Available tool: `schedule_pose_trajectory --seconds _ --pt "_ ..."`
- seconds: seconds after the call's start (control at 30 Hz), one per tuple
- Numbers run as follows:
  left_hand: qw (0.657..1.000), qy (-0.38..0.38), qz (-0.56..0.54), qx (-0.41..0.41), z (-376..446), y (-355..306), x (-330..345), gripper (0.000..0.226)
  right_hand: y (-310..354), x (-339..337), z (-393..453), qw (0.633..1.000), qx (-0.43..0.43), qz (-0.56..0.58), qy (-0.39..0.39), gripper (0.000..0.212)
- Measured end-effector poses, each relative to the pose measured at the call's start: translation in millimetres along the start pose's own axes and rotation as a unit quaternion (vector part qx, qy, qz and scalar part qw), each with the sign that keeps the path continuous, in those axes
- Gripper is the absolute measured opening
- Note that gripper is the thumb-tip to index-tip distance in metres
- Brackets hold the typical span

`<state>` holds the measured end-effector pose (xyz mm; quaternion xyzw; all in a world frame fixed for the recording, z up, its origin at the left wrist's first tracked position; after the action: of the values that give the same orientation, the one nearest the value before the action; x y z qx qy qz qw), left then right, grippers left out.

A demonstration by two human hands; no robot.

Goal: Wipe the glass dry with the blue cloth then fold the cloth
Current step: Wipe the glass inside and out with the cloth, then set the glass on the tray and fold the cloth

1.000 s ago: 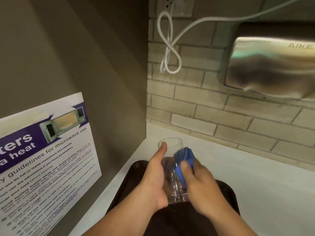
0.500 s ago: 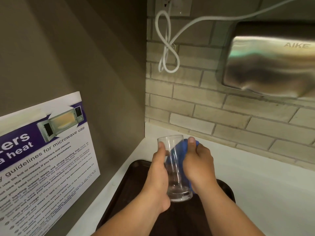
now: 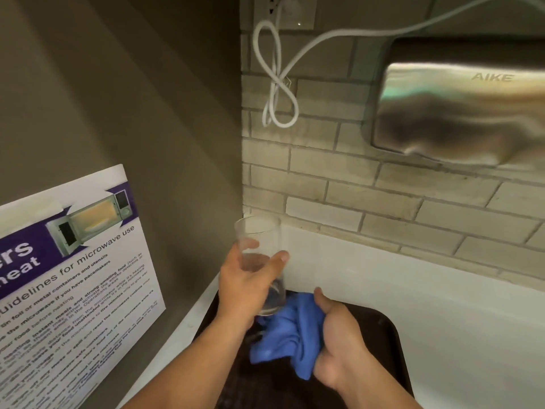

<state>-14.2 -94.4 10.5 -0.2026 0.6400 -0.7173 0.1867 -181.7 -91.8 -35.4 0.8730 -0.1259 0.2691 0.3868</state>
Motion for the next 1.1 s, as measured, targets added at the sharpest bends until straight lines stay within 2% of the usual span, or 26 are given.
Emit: schedule_pose_trajectory --seconds 0.1,0.17,0.3,0.37,0.47,0.6,0.67,0.83,0.93,1.03,1.1 --pt "0.999 0.002 -0.011 -0.045 -1 35 -21 0.049 13 -6 -7 0.997 0.012 0.028 0.07 0.083" --pt "0.997 0.035 0.006 -0.061 -11 62 -26 0.062 30 -5 -8 0.992 -0.005 0.027 0.124 0.086" --pt "0.987 0.142 0.025 -0.07 -27 101 -26 0.09 60 10 -12 0.966 -0.054 -0.093 0.236 0.069" --pt "0.973 0.217 0.037 -0.067 -28 112 -24 0.108 74 20 -13 0.949 -0.069 -0.167 0.258 0.052" --pt "0.944 0.319 0.031 -0.082 -24 101 -21 0.115 92 37 -12 0.933 -0.062 -0.231 0.269 0.035" --pt "0.95 0.31 -0.011 -0.039 5 20 -16 0.106 108 66 -10 0.902 -0.047 -0.332 0.272 0.035" --pt "0.95 0.311 -0.002 0.014 19 -30 -5 0.095 113 84 -15 0.884 -0.026 -0.378 0.275 0.039" --pt "0.92 0.342 0.124 0.147 30 -119 34 0.075 122 116 -26 0.833 0.012 -0.477 0.28 0.064" --pt "0.905 0.331 0.176 0.201 28 -134 51 0.053 124 119 -37 0.818 0.034 -0.508 0.268 0.042" --pt "0.913 0.313 0.163 0.202 24 -136 61 0.023 136 98 -46 0.802 -0.008 -0.566 0.191 0.043" --pt "0.914 0.321 0.166 0.186 18 -132 71 0.021 153 73 -55 0.77 -0.072 -0.624 0.109 0.052"
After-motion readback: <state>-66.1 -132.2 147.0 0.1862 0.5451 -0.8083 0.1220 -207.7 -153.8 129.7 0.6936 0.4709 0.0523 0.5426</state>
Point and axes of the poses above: each hand's wrist, its own z-axis towards the middle knuckle, its own x-axis out of the palm, y = z × x, the point moved 7 cm from there along z, towards the middle knuckle, and after that the axes turned 3 degrees about y, right-handed, at the moved point
